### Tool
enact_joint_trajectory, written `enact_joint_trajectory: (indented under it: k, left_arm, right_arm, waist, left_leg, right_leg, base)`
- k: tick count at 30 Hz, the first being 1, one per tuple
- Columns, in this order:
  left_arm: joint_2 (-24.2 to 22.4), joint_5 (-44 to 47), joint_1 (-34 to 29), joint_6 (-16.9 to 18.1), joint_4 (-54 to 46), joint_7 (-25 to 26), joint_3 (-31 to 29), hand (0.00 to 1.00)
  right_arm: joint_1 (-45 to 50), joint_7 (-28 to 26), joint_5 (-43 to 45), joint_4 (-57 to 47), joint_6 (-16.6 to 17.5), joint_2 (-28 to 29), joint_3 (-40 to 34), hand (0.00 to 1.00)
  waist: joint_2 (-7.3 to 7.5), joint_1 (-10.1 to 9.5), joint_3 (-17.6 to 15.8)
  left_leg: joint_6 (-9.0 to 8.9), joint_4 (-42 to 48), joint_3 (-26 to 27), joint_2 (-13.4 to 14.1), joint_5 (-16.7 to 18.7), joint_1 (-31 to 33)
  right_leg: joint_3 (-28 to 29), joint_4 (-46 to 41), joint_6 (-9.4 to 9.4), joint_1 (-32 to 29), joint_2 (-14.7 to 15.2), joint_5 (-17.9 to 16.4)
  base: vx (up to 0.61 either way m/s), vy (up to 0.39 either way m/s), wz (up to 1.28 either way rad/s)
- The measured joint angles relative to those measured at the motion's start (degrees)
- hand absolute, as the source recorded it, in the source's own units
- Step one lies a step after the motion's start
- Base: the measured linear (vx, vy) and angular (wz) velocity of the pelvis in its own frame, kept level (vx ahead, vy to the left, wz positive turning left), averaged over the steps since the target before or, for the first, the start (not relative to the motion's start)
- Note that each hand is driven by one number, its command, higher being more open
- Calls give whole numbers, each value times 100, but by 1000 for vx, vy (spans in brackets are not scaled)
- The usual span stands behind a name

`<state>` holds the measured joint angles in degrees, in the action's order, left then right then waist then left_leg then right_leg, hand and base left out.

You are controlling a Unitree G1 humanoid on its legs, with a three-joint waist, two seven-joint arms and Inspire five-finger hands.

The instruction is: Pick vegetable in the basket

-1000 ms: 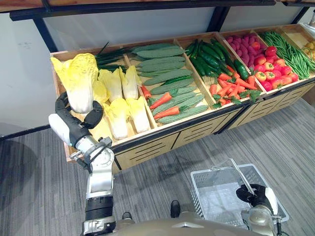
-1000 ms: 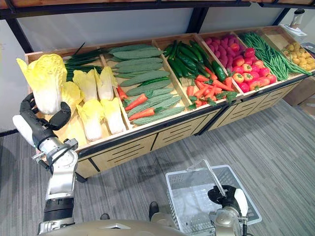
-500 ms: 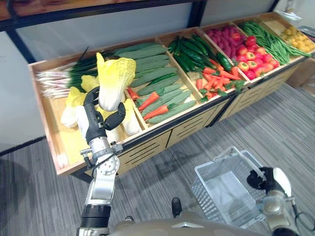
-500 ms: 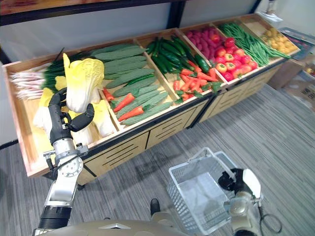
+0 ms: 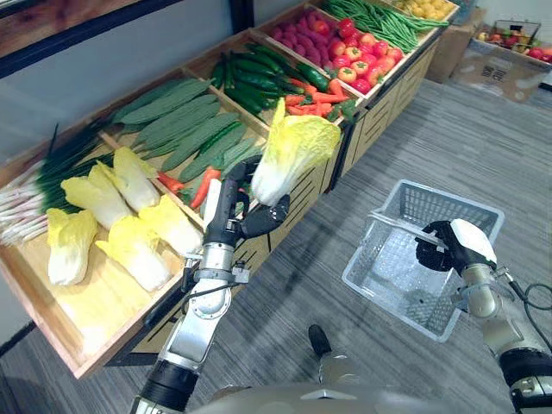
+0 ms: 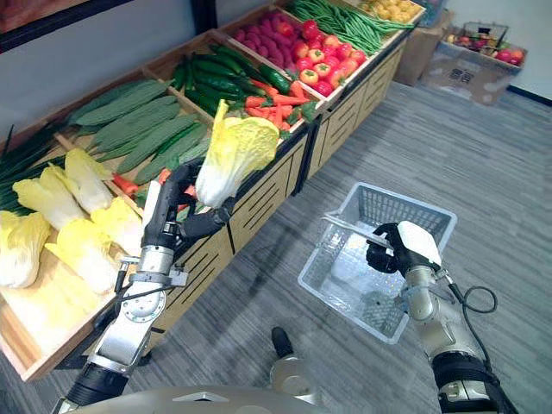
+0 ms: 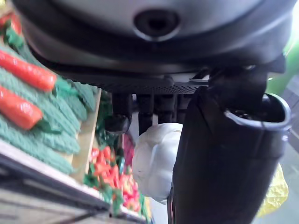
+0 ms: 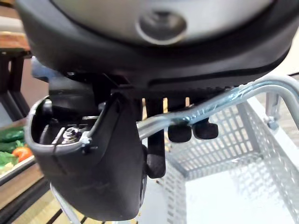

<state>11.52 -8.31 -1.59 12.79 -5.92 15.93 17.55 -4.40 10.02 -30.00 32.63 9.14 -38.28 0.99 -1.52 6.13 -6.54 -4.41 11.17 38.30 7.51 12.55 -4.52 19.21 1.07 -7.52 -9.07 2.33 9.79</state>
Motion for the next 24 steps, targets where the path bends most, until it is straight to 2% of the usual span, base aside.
enact_joint_trajectory:
  k: [3,4,8,11,16,24]
  left_arm:
    - [237,379,3,126,-125,-182,283,0]
    - [536,632,108,257,-142,-348,532,0]
    - [987,1022,534,464,-150,-812,1126,0]
    - [1051,1117,701,504,-153,-993,1392,0]
    - [1236,1593,864,512,-243,-1247,1619,0]
    - [1397,1986,1042,649,-1109,-1572,2047,0]
  right_arm:
    - [-95,-44,167,-32,0,-12,131,0]
    - [-145,-78,242,-177,3,-76,259,0]
    - [-271,-118,615,-444,44,-260,460,0]
    - [-516,-119,734,-450,42,-260,598,0]
    - [-761,-120,1049,-562,44,-247,789,0]
    - [-781,-129,1610,-853,40,-242,792,0]
  waist:
    - [-6,7,-50]
    - [-34,-11,-91]
    - [-70,-57,-200]
    - [-119,-69,-263]
    - [-138,-153,-285]
    - [-267,-277,-347]
  left_leg:
    - [-50,294,187,159,150,9]
    - [-75,519,312,290,283,10]
    - [-110,894,601,484,529,22]
    - [-134,1133,787,616,680,16]
    - [-169,1231,1046,682,726,5]
    - [-200,1273,1162,708,747,-6]
  right_leg:
    - [149,19,9,-1,-97,31]
    - [248,30,20,11,-178,54]
    - [494,135,21,7,-282,136]
    - [653,206,10,6,-362,207]
    - [819,202,-1,-91,-442,278]
    - [871,183,-29,-94,-449,309]
  base:
    - [-15,-26,-34]
    - [-24,-22,-45]
    - [-24,3,-40]
    - [20,31,-35]
    - [39,52,-23]
    - [5,23,-3]
